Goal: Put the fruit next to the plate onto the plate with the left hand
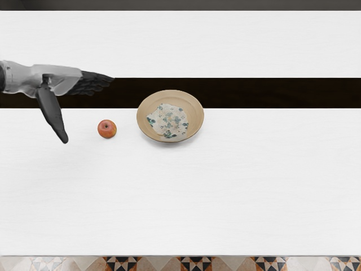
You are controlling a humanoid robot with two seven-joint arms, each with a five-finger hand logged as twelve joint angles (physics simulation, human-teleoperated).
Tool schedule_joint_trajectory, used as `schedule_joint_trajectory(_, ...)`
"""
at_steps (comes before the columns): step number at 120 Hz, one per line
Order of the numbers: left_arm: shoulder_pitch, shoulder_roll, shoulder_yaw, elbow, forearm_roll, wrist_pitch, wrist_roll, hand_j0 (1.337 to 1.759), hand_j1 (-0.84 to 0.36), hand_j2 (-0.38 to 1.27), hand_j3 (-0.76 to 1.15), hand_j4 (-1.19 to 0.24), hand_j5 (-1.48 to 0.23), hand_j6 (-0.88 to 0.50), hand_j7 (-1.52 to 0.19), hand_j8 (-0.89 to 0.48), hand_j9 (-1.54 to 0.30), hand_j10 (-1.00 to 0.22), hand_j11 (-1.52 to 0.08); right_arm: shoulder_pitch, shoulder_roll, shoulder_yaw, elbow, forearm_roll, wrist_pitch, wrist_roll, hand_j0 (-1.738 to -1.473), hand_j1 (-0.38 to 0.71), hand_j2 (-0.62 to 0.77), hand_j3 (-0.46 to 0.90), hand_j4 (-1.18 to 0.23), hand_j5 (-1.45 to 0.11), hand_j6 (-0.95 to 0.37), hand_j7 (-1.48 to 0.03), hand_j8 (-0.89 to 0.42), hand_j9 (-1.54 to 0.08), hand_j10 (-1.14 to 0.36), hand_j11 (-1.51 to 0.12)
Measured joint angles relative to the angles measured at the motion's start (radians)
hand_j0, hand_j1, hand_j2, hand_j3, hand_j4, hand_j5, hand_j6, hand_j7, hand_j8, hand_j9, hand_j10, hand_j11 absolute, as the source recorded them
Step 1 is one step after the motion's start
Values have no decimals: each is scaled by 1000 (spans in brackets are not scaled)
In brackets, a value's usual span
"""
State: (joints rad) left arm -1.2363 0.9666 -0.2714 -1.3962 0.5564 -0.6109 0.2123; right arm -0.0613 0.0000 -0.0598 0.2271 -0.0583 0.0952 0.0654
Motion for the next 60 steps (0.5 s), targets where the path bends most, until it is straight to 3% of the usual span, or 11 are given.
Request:
schedule_joint_trajectory(23, -19, -6, 0, -2, -42, 0, -4, 1658, 349, 1, 0, -5, -1, -5, -1, -5, -1, -4, -1, 0, 0, -1, 0, 0, 0, 0, -1658, -331, -3, 0, -15, -20, -15, -20, -15, -20, -15, -20)
schedule_joint_trajectory(29, -38, -27, 0, -3, -46, 0, 16, 1658, 349, 1, 0, -4, -1, -5, -1, -5, -1, -4, -1, 0, 0, -1, 0, 0, 0, 0, -1658, -331, -3, 0, -15, -20, -15, -20, -15, -20, -15, -20)
schedule_joint_trajectory(42, -102, -132, -1, -3, -37, 0, 146, 1658, 349, 1, 0, -4, -1, -5, -1, -5, 0, -4, 0, 0, 0, -1, 0, 0, 0, 0, -1658, -331, -3, 0, -15, -20, -15, -20, -15, -20, -15, -20)
schedule_joint_trajectory(51, -99, -191, 1, -3, 16, 0, 267, 1658, 349, 1, 0, -4, -1, -4, 0, -4, 0, -3, 0, 0, 0, -1, 0, 0, 0, 0, -1658, -331, -3, 0, -15, -20, -15, -20, -15, -20, -15, -20)
schedule_joint_trajectory(60, -97, -242, 1, -4, 60, 0, 335, 1658, 349, 0, 0, -3, -1, -4, 0, -4, 0, -3, 0, 0, 0, -2, 0, 0, 0, 0, -1658, -331, -3, 0, -15, -20, -15, -20, -15, -20, -15, -20)
